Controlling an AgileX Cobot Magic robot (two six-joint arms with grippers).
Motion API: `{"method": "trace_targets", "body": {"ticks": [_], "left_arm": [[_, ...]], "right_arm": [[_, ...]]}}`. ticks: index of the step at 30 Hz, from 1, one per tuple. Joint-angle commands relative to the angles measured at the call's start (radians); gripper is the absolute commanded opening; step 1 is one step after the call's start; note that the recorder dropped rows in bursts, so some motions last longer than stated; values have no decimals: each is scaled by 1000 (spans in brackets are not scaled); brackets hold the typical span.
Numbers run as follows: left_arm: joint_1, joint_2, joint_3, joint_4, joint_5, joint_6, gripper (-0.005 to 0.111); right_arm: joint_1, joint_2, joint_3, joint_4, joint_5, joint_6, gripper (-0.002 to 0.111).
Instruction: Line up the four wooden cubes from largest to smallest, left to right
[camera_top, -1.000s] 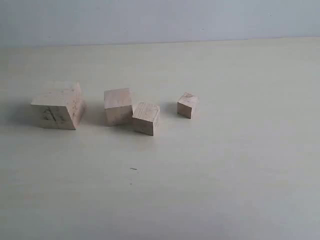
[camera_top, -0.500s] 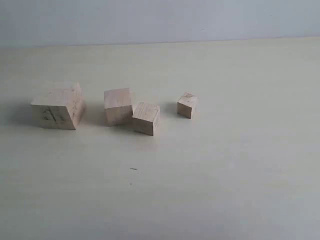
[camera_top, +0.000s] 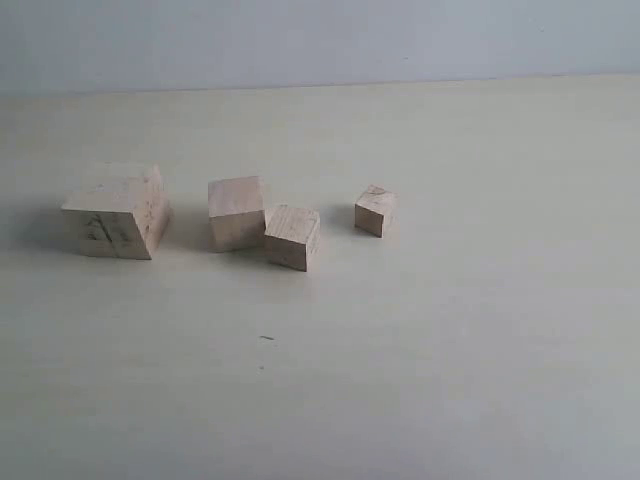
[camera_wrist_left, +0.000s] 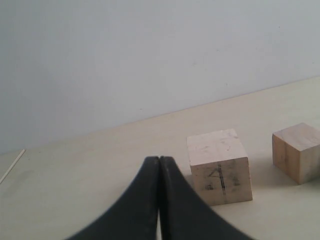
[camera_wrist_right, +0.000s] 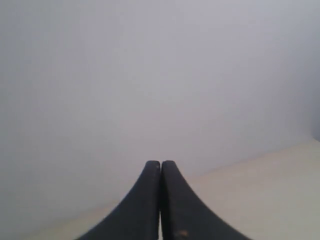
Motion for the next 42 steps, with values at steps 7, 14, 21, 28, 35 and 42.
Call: {"method": "trace_targets", "body": {"ticks": [7, 14, 21, 28, 35, 42], "left_arm": [[2, -7, 0, 1, -2, -3, 0], [2, -7, 0, 1, -2, -3, 0], [2, -7, 0, 1, -2, -3, 0], [2, -7, 0, 1, -2, -3, 0], [2, -7, 0, 1, -2, -3, 0], [2, -7, 0, -1, -2, -3, 0]], "right_arm": [[-6, 172, -282, -359, -331, 356, 0], [107, 1065, -684, -1637, -340, 1488, 0], [161, 1531, -1051, -1703, 182, 1432, 0], [129, 1788, -1308, -1045, 812, 585, 0], [132, 1872, -1473, 612, 938, -836, 0], [428, 2013, -1618, 561, 907, -906, 1]]}}
